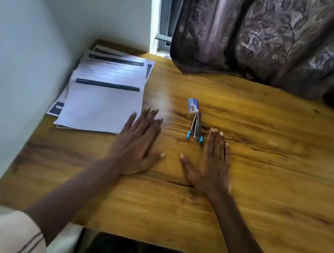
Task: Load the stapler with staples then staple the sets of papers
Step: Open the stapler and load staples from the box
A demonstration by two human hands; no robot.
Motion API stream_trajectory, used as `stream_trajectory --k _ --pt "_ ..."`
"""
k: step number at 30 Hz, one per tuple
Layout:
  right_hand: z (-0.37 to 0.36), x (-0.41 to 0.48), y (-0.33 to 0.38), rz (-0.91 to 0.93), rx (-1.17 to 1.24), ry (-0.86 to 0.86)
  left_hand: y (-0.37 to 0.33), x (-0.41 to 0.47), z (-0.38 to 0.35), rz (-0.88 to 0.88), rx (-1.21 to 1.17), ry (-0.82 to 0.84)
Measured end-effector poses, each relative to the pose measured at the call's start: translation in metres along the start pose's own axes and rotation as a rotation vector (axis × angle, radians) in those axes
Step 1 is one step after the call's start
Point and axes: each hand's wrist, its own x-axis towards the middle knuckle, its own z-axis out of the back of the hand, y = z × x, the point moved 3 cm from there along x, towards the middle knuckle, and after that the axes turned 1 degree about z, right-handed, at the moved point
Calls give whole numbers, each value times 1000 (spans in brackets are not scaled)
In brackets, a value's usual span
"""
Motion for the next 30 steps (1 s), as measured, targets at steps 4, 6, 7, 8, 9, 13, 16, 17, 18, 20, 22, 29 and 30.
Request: stream_trajectory --k 4,6,7,8,9,13,16,17,18,20,22,29,30 --pt "-2 -1 -1 18 -84 -49 1 -7 -9 -80 75 -72" --pt "-4 -2 0 17 -82 -48 1 -7 -14 -79 82 -39" --pt "-3 -3 0 15 -83 -36 1 -6 -15 -77 93 -19" --pt "-5 -2 -2 26 -84 -38 3 -5 -18 -86 107 -7" --pt "-5 -3 -2 24 -91 -40 4 -6 -19 -83 111 6" --pt "-11 -1 -5 50 -86 -87 8 -5 -25 -90 107 8" --pt "-15 -1 -10 50 -46 -119 8 -5 -27 -85 98 7" --pt "-15 0 -10 50 -32 -116 8 -3 -27 -73 92 26" --pt "-15 1 -10 49 -21 -122 7 -3 -26 -65 90 31" --pt "-15 0 -10 49 2 -152 4 -6 -24 -56 87 23" --pt "-13 -1 -10 45 34 -186 1 -8 -22 -47 75 14" --pt "1 -8 -6 7 134 -359 0 -15 -18 -60 28 -1" --pt "4 -6 -5 5 132 -390 1 -15 -18 -71 23 -9"
